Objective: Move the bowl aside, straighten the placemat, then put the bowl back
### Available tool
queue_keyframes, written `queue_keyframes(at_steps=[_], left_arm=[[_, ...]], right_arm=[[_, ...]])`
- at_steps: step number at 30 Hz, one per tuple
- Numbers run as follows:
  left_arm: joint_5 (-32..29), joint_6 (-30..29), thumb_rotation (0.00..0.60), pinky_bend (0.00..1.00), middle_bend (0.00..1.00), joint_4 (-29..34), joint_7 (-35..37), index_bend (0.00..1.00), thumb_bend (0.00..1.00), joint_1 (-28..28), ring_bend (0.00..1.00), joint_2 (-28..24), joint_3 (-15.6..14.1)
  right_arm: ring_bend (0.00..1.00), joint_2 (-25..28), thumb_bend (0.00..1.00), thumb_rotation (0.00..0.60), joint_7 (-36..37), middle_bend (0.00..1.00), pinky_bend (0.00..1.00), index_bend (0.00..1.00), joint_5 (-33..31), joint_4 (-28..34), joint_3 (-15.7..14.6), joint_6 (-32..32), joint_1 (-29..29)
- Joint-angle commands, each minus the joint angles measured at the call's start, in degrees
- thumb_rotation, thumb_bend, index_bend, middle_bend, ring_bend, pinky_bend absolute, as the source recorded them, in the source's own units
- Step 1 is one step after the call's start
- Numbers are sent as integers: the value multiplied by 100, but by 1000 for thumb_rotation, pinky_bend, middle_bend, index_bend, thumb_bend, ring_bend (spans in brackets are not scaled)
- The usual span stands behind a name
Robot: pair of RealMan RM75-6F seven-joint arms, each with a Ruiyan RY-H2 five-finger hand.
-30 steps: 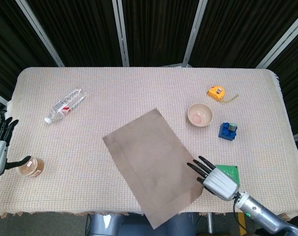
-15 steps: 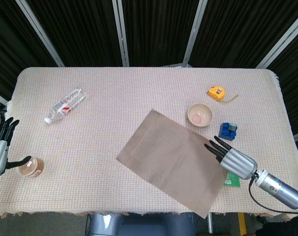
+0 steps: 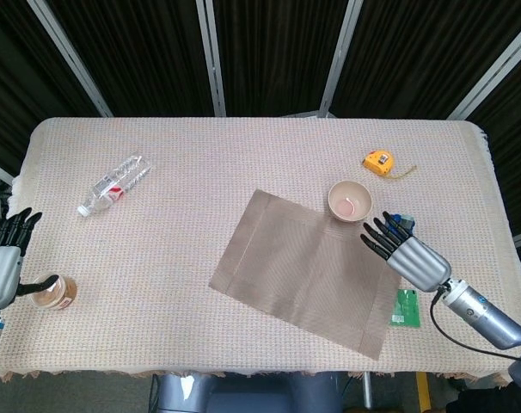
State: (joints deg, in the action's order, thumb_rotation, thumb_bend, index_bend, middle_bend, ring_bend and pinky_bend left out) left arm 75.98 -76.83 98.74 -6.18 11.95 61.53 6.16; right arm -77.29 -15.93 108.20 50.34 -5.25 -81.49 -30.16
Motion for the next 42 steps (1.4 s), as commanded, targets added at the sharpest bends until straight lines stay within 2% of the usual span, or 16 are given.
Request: queue_keyframes(at_steps=[1,2,4,8,13,18,22,26,30,37,42], left_arm=[[105,59,600,0,0,-41,-5,0,152,55,0,23,-37],[137,71,600,0,0,-48,-13,0,152,69,0,32,-44],[342,160,600,0,0,-114,-34,0,152,183,0,112,-76],[741,393,600,0,0,-371,1,0,154,488,0,369,-92],[1311,769,600,0,0,-778,63,10,176,1038,0,868,-71],[1684,1155,600,0,0,-1255,76,84,181,1613,0,1474,20],[1784,1530,600,0,0,-1805,-23,144,183,2059,0,2081,84],[1877,1799,600,0,0,-2421,-124,227,181,2419,0,2673,88],[1993,1910,600,0,0,-3178,105,249,182,2692,0,3234,-8],[2125,1934,600,0,0,-4117,474,261,181,2948,0,3778,-189],[2181,1895,600,0,0,-4541,717,270,181,3050,0,4046,-312]], right_arm=[[0,440,0,600,460,0,0,0,-766,1419,326,-354,546],[0,489,0,600,533,0,0,0,-857,1594,353,-379,599],[0,767,0,600,846,0,0,0,-1349,2511,472,-384,834],[0,1188,0,600,1007,0,0,0,-2036,3800,624,-273,1092],[0,1312,0,600,1072,0,0,0,-2488,4654,708,-320,1348],[0,1299,0,600,1026,0,0,0,-2881,5271,778,-350,1522],[0,1239,0,600,787,0,0,0,-3097,5512,831,-393,1608],[0,1150,0,600,540,0,0,0,-3170,5429,850,-360,1621],[0,1088,0,600,557,0,0,0,-3267,5322,917,-279,1634],[0,1082,0,600,679,0,0,0,-3354,5204,1020,-179,1656],[0,1081,0,600,685,0,0,0,-3322,5214,1063,-167,1674]])
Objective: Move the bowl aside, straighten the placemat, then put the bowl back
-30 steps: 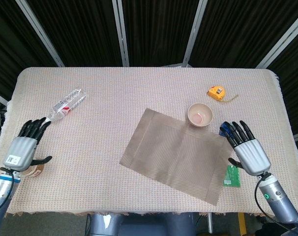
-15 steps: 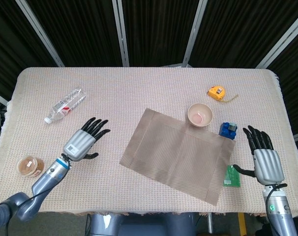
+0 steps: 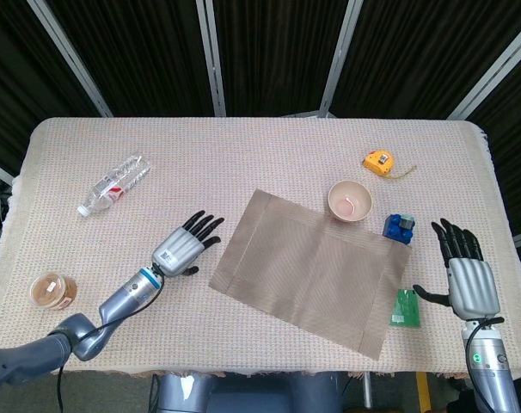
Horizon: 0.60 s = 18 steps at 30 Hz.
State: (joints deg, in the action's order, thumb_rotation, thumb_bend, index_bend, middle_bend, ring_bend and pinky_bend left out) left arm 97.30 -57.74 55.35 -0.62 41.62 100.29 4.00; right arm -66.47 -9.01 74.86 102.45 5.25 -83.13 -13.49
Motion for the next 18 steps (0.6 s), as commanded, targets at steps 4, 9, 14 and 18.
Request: queue_keyframes(at_steps=[4,9,14,18], left_arm=[[97,-59,600,0,0,-408,232,270,188,123,0,331,-203],[104,-120,600,0,0,-559,271,270,191,161,0,525,-257],[101,-140,600,0,0,-636,218,272,194,220,0,645,-284],[98,-152,600,0,0,-636,156,277,216,262,0,668,-303]], right_arm=[[0,-3,0,600,-8,0,0,0,26,14,46,-9,26],[0,-2,0,600,3,0,0,0,48,15,71,-5,47],[0,3,0,600,16,0,0,0,83,16,93,-15,70],[0,15,0,600,41,0,0,0,108,21,107,-8,86]])
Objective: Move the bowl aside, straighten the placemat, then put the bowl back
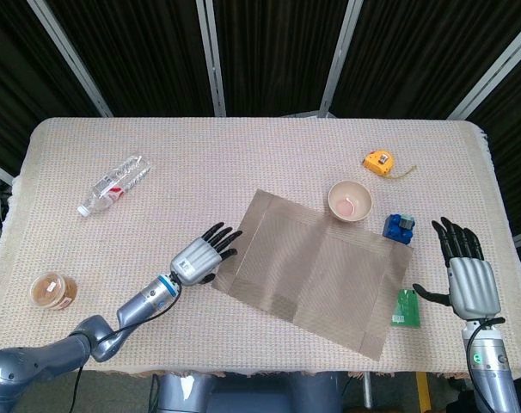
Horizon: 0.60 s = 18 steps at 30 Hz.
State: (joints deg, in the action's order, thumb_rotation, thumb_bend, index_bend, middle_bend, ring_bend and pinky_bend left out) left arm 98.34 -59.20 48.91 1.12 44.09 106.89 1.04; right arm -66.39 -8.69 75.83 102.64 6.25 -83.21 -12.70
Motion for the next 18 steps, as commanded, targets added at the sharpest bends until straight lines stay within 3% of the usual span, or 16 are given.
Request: queue_keyframes(at_steps=[1,11,18], left_arm=[[-15,-10,600,0,0,23,-36,279,227,25,0,10,-11],[-133,36,600,0,0,212,-247,305,402,88,0,-7,-31],[-216,92,600,0,0,300,-348,330,414,100,0,1,-45]], right_arm=[[0,13,0,600,23,0,0,0,24,7,12,-2,13],[0,76,0,600,84,0,0,0,172,92,35,-37,75],[0,112,0,600,115,0,0,0,232,133,49,-53,105]])
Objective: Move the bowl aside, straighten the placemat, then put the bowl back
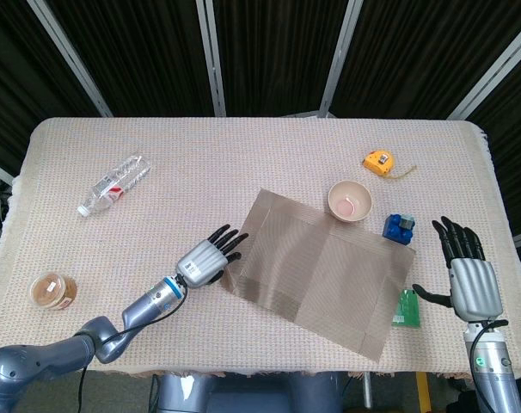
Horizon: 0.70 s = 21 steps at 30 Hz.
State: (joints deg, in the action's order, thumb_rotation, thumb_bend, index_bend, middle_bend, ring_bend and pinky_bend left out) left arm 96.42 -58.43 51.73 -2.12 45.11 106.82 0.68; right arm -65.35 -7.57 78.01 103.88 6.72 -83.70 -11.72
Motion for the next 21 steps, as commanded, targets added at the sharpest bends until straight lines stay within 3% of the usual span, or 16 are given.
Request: queue_keyframes(at_steps=[1,15,21], left_arm=[[-34,20,600,0,0,24,-32,336,414,-5,0,11,-15],[-303,186,600,0,0,1,-68,389,445,-116,0,224,-84],[-351,168,600,0,0,-33,-53,525,449,-132,0,313,-73]], right_arm=[[0,12,0,600,5,0,0,0,26,14,3,-5,10],[0,70,0,600,17,0,0,0,173,91,35,-65,66],[0,99,0,600,81,0,0,0,215,120,44,-77,88]])
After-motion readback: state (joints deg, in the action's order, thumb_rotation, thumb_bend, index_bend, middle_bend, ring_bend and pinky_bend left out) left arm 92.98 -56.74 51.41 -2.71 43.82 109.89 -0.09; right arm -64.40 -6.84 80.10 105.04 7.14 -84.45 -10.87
